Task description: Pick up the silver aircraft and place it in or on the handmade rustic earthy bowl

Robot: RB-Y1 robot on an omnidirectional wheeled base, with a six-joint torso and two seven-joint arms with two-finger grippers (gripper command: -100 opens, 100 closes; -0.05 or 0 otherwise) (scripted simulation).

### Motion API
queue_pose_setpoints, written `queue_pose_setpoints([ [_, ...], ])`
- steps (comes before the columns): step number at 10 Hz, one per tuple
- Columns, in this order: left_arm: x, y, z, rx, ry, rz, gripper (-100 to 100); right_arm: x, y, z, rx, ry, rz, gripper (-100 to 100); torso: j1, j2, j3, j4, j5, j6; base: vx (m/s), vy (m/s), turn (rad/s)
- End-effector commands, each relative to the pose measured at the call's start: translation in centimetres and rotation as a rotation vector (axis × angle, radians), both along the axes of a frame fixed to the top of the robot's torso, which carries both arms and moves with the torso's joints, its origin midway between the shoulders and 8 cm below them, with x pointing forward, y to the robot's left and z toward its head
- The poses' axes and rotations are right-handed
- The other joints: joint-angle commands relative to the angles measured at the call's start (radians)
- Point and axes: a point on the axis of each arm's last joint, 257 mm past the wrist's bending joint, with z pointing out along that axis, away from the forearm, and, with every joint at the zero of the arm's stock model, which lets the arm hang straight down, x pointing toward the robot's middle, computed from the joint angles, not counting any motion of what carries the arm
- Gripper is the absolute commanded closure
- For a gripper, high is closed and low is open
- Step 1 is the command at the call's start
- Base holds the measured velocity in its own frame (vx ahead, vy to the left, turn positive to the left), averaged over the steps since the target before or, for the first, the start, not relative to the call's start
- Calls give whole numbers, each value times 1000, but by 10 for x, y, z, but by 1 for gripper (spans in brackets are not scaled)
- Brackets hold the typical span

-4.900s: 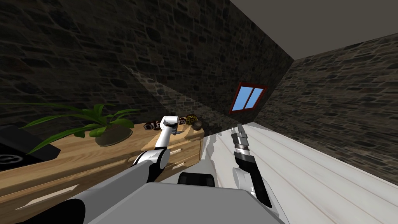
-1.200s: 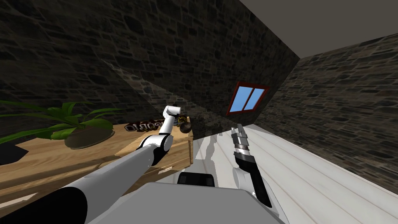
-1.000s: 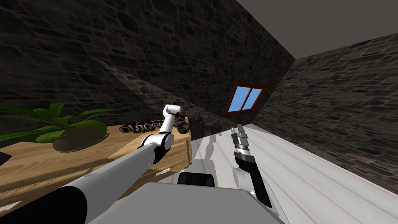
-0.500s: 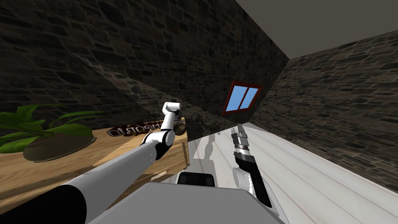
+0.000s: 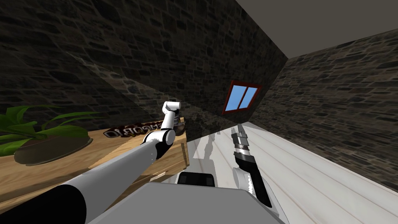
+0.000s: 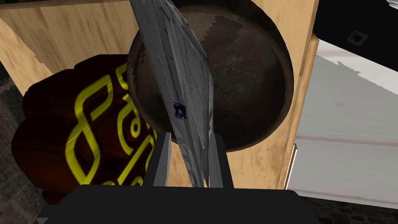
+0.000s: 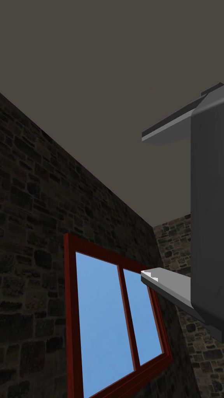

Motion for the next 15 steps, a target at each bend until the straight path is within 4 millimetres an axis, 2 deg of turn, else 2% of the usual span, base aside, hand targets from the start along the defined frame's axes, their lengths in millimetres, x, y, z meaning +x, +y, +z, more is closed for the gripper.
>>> queue_pose_setpoints([
  [1, -8, -2, -1, -9, 31, 0, 100, 0, 0, 0, 0, 0, 0, 0, 0, 0, 0, 0, 0, 0, 0, 0, 0],
  [2, -4, -1, 0, -5, 17, 0, 100, 0, 0, 0, 0, 0, 0, 0, 0, 0, 0, 0, 0, 0, 0, 0, 0],
  [3, -5, -1, -1, -6, 22, 0, -100, 0, 0, 0, 0, 0, 0, 0, 1, 0, 0, 0, 0, 0, 0, 0, 0],
  [7, -5, -1, -1, -6, 22, 0, -100, 0, 0, 0, 0, 0, 0, 0, 1, 0, 0, 0, 0, 0, 0, 0, 0],
  [8, -5, -1, -1, -6, 22, 0, 0, 0, 0, 0, 0, 0, 0, 0, 1, 0, 0, 0, 0, 0, 0, 0, 0],
  [9, -2, -1, 9, -6, 23, -4, -100, 0, 0, 0, 0, 0, 0, 0, 1, 0, 0, 0, 0, 0, -4, -5, 33],
  [15, 7, -2, 40, -8, 26, -18, -100, 0, 0, 0, 0, 0, 0, 0, 0, 0, 0, 0, 0, 0, -6, -10, 26],
])
